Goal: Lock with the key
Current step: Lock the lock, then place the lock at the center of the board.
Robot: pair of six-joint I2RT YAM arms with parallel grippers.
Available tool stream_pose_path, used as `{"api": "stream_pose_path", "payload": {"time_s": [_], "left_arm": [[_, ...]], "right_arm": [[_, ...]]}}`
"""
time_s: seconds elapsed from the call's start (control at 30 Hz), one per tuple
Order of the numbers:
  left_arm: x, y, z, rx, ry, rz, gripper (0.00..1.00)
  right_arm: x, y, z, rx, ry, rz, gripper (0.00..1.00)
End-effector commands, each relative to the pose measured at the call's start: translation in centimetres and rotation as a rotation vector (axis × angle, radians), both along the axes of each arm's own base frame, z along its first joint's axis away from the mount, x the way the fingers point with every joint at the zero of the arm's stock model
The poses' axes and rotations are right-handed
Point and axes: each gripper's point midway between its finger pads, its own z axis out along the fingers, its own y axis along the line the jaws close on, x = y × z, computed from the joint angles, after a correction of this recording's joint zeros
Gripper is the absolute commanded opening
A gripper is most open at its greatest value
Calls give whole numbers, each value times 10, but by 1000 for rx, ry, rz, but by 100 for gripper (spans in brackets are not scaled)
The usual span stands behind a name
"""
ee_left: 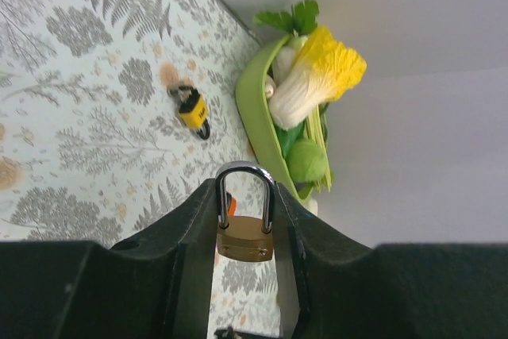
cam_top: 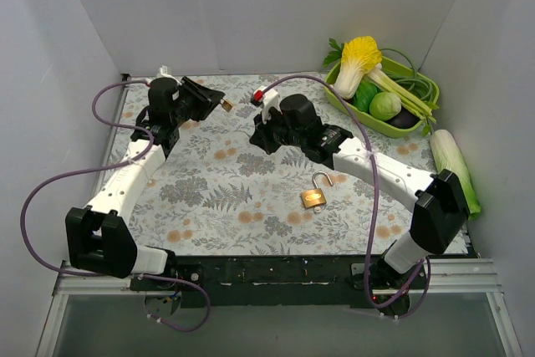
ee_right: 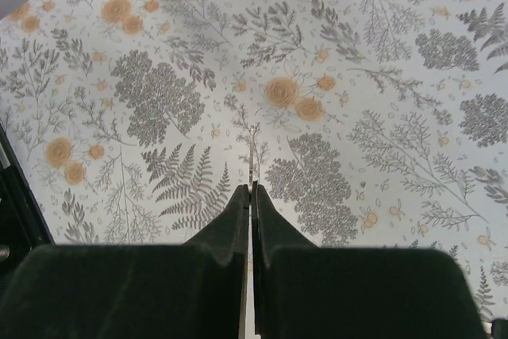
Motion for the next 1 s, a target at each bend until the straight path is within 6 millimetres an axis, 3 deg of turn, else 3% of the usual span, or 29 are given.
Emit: {"api": "stream_pose_path", "payload": {"time_s": [0.0, 0.07, 0.1, 0.23, 0.37, 0.43, 0.5, 0.57, 0.6, 0.67, 0.7, 0.8, 0.97], "left_arm": [[21, 28, 44, 2, -124, 80, 0], [27, 38, 38, 100, -142, 69, 0], [29, 53, 35, 167, -131, 76, 0], [30, 94, -16, 456, -28, -42, 0], [21, 137, -65, 721, 87, -151, 0], [12, 156, -84, 754, 157, -208, 0], [7, 184, -117, 807, 270, -248, 0], [9, 204, -131, 842, 325, -255, 0], [8, 219, -154, 842, 390, -272, 0], [13, 238, -166, 855, 441, -272, 0], [11, 251, -186, 852, 493, -291, 0], [15, 276, -201, 901, 549, -276, 0], [9, 289, -244, 929, 644, -328, 0]], "right_arm": [[-17, -1, 20, 69, -5, 33, 1], [-19, -2, 20, 71, -3, 40, 1], [-18, -4, 19, 70, 0, 38, 1], [-13, -15, 23, 79, -7, 29, 1], [-6, -25, 14, 70, 4, 17, 1], [-5, -26, 13, 67, 8, 20, 1], [-4, -26, 13, 69, 11, 26, 1], [-4, -25, 14, 73, 11, 33, 1], [-4, -24, 15, 77, 11, 35, 1], [-3, -24, 17, 78, 12, 38, 1], [-3, -23, 18, 78, 12, 40, 1], [-1, -23, 20, 75, 10, 38, 1], [0, -21, 19, 73, 21, 39, 1]]}}
